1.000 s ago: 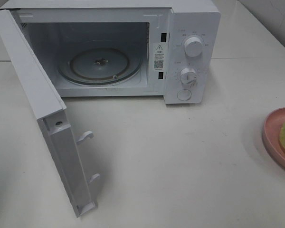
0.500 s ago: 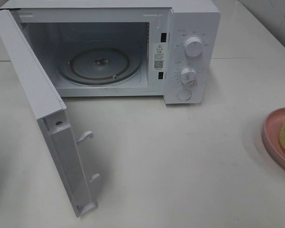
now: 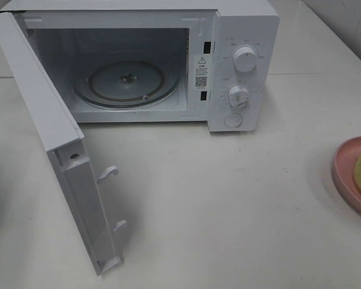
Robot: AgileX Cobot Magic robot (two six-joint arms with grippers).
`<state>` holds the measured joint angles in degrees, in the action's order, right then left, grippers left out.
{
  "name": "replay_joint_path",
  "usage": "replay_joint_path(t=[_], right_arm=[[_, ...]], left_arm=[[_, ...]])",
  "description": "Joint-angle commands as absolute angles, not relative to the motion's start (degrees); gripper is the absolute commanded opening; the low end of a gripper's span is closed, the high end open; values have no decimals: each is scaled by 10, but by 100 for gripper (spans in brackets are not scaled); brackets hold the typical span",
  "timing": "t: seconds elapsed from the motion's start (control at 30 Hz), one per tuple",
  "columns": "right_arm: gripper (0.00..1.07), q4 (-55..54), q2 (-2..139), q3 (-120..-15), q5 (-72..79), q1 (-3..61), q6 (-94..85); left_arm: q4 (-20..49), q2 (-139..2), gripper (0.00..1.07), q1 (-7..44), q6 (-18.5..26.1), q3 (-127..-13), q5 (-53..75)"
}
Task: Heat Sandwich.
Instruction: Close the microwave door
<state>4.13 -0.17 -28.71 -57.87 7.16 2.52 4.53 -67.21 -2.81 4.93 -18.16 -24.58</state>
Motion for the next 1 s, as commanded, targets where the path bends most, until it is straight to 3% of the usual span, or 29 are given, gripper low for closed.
replay_joint_path(t=[0.03, 0.23, 0.47, 0.57, 0.7, 0.83, 1.0], right_arm=[[75, 39, -17, -285, -572, 68, 21], [75, 39, -17, -285, -572, 68, 21], [75, 39, -17, -285, -572, 68, 21], [75, 39, -17, -285, -572, 68, 21], [75, 39, -17, -285, -572, 68, 21], [75, 39, -17, -285, -572, 68, 21], [75, 39, -17, -285, -572, 68, 21]], left_arm=[[0, -720, 0, -29, 34, -180, -347], [-87, -796, 0, -29, -34, -182, -442], [-162, -876, 0, -29, -82, -205, -509], [-244, -913, 0, -29, -123, -230, -533], [-302, -943, 0, -28, -155, -251, -561], [-305, -960, 0, -10, -158, -262, -563], [-284, -981, 0, 49, -140, -283, -560]])
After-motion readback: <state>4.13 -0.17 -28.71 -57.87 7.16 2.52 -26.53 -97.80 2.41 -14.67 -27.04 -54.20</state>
